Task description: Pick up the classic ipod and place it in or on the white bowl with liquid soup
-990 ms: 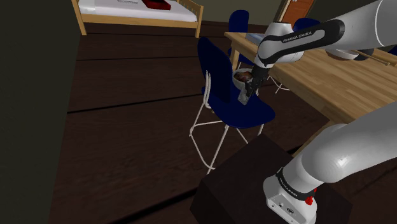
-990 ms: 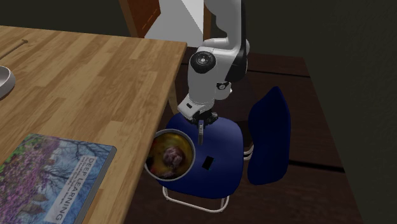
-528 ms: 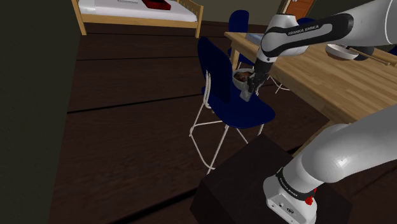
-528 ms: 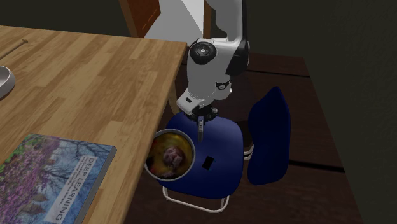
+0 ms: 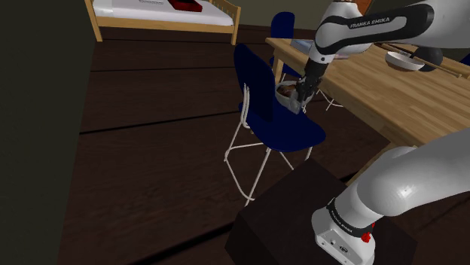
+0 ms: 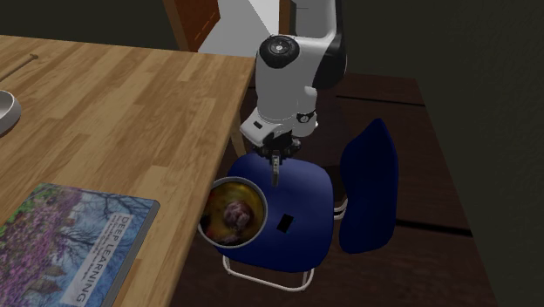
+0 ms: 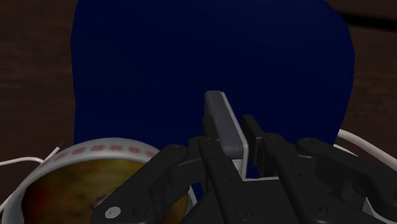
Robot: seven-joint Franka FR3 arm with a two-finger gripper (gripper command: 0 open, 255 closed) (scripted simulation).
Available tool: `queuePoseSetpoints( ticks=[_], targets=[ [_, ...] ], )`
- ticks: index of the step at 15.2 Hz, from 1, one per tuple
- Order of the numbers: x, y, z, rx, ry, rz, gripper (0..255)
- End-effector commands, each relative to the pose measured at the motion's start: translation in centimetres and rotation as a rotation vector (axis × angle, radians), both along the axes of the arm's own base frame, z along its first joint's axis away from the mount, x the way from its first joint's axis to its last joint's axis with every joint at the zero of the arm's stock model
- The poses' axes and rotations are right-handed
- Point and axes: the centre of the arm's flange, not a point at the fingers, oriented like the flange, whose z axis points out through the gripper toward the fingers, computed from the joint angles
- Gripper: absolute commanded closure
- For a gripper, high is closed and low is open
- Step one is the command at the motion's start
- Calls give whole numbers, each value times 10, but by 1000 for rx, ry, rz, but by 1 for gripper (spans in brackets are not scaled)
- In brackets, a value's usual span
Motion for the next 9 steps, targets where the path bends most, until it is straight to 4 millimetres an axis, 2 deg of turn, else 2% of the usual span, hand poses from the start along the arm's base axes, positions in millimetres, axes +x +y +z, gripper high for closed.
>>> queuePoseSetpoints(
  ticks=[1, 9],
  targets=[
    [0, 0, 11, 0, 0, 0, 255],
    [0, 0, 53, 0, 0, 0, 255]
  ],
)
